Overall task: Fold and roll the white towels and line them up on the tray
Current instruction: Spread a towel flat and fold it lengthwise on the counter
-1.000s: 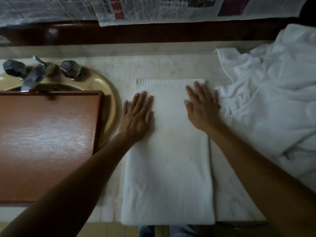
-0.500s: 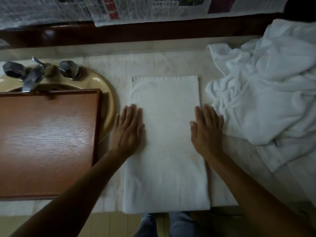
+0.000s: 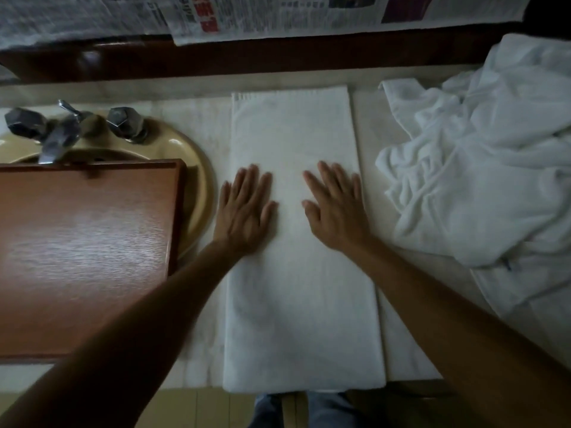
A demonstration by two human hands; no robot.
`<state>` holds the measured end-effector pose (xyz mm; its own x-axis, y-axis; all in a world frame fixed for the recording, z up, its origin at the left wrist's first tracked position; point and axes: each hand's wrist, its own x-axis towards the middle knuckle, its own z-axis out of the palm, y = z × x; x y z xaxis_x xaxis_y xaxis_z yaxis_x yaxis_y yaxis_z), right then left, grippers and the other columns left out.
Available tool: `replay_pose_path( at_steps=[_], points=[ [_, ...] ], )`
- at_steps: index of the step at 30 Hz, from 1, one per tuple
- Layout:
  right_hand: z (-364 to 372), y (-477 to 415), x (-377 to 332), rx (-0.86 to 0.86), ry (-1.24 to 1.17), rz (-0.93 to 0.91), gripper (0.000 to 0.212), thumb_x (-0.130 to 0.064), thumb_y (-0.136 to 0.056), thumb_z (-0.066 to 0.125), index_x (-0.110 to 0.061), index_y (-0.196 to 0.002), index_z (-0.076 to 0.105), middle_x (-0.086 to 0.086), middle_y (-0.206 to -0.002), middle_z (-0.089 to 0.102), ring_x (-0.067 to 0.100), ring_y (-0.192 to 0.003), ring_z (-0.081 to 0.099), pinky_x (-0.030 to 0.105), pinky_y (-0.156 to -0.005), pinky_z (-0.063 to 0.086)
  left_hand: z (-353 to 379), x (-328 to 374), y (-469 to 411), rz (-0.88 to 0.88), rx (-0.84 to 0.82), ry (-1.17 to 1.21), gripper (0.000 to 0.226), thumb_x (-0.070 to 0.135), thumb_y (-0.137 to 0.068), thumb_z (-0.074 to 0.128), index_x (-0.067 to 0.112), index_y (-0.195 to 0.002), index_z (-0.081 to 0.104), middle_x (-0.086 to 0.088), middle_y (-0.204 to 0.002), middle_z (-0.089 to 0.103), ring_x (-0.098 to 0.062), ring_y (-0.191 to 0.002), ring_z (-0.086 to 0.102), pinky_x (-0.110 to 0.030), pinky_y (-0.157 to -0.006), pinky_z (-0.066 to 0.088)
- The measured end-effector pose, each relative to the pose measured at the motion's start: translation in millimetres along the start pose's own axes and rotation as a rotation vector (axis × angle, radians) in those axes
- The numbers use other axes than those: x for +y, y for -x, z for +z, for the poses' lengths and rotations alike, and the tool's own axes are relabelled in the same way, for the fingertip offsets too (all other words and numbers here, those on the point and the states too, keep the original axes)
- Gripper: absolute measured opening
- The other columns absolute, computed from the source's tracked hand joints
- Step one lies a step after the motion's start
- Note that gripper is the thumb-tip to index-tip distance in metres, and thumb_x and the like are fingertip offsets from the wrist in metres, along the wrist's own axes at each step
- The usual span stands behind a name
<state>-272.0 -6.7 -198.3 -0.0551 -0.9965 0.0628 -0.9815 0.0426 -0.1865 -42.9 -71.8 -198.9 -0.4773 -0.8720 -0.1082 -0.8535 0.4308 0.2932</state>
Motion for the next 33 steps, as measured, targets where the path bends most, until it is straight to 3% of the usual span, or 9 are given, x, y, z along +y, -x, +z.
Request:
replay_pose_path(
  at_steps=[5,8,11,15,20,23,27,30,33],
  points=[
    [-4,-61,16,-0.027,0.012,-0.036,0.061,-0.052,-0.102,0.037,-0.027,-0.157,0.038,0.005,-0.17,0.02,0.03,-0.156,0.017,0.062,-0.122,0.013,-19,-10,-55,-0.018,-0.016,-0.025,0.064,0.058,-0.108,0.012,0.034,-0.165,-0.004,0.0,-0.173,-0.013,-0.02,-0.158,-0.015,-0.051,-0.128,-0.005],
    [-13,-57,2,-0.013,-0.029,0.014,0.063,-0.05,-0.101,0.037,-0.024,-0.158,0.037,0.01,-0.17,0.019,0.034,-0.156,0.015,0.064,-0.122,0.011,-24,2,-45,-0.091,0.047,0.039,0.064,0.045,-0.108,0.016,0.025,-0.166,0.001,-0.005,-0.173,-0.009,-0.023,-0.159,-0.013,-0.052,-0.129,-0.003],
    [-14,-13,-20,0.011,-0.099,0.115,0.065,-0.041,-0.099,0.043,-0.023,-0.161,0.031,0.012,-0.17,0.018,0.035,-0.157,0.014,0.063,-0.122,0.013,-10,39,9,-0.034,0.091,0.093,0.066,0.034,-0.102,0.023,0.022,-0.166,0.011,-0.004,-0.174,-0.001,-0.022,-0.16,-0.008,-0.048,-0.129,-0.001],
    [-7,43,-9,-0.014,-0.001,0.004,0.06,-0.047,-0.103,0.041,-0.025,-0.159,0.037,0.008,-0.168,0.026,0.03,-0.156,0.021,0.059,-0.122,0.018,12,29,59,0.176,0.02,0.033,0.059,0.042,-0.11,0.022,0.025,-0.166,0.012,0.002,-0.174,0.002,-0.017,-0.16,-0.004,-0.05,-0.129,0.004],
    [-29,51,55,0.021,0.065,0.124,0.061,-0.049,-0.106,0.03,-0.015,-0.157,0.04,0.013,-0.164,0.034,0.037,-0.152,0.028,0.055,-0.122,0.023,-5,-21,55,0.015,0.109,-0.032,0.061,0.045,-0.11,0.021,0.021,-0.165,0.019,-0.002,-0.173,0.011,-0.022,-0.16,0.004,-0.054,-0.127,0.014],
    [-32,85,14,0.069,-0.01,0.196,0.064,-0.043,-0.103,0.036,-0.012,-0.16,0.032,0.016,-0.169,0.021,0.041,-0.154,0.019,0.06,-0.122,0.019,0,16,89,0.019,0.15,0.13,0.062,0.036,-0.107,0.022,0.01,-0.163,0.022,-0.011,-0.172,0.013,-0.028,-0.16,0.008,-0.057,-0.127,0.013],
    [-21,153,-53,-0.039,-0.058,0.059,0.063,-0.041,-0.104,0.037,-0.021,-0.163,0.026,0.01,-0.172,0.012,0.031,-0.159,0.008,0.058,-0.124,0.017,29,77,154,0.12,0.068,0.231,0.06,0.033,-0.108,0.02,0.008,-0.163,0.022,-0.01,-0.172,0.011,-0.025,-0.16,0.007,-0.058,-0.127,0.015],
    [-19,185,-19,-0.024,-0.029,0.113,0.059,-0.044,-0.105,0.036,-0.023,-0.161,0.032,0.007,-0.171,0.018,0.029,-0.158,0.014,0.06,-0.122,0.018,24,42,169,0.107,0.094,0.181,0.062,0.039,-0.11,0.014,0.008,-0.162,0.024,-0.009,-0.172,0.014,-0.026,-0.16,0.01,-0.059,-0.126,0.016],
    [-28,197,6,-0.024,-0.058,0.262,0.064,-0.047,-0.104,0.035,-0.019,-0.162,0.03,0.011,-0.17,0.017,0.033,-0.156,0.018,0.064,-0.119,0.022,12,11,183,-0.026,0.147,0.14,0.06,0.036,-0.109,0.024,0.01,-0.163,0.022,-0.008,-0.173,0.012,-0.027,-0.16,0.008,-0.062,-0.125,0.014]
  ],
)
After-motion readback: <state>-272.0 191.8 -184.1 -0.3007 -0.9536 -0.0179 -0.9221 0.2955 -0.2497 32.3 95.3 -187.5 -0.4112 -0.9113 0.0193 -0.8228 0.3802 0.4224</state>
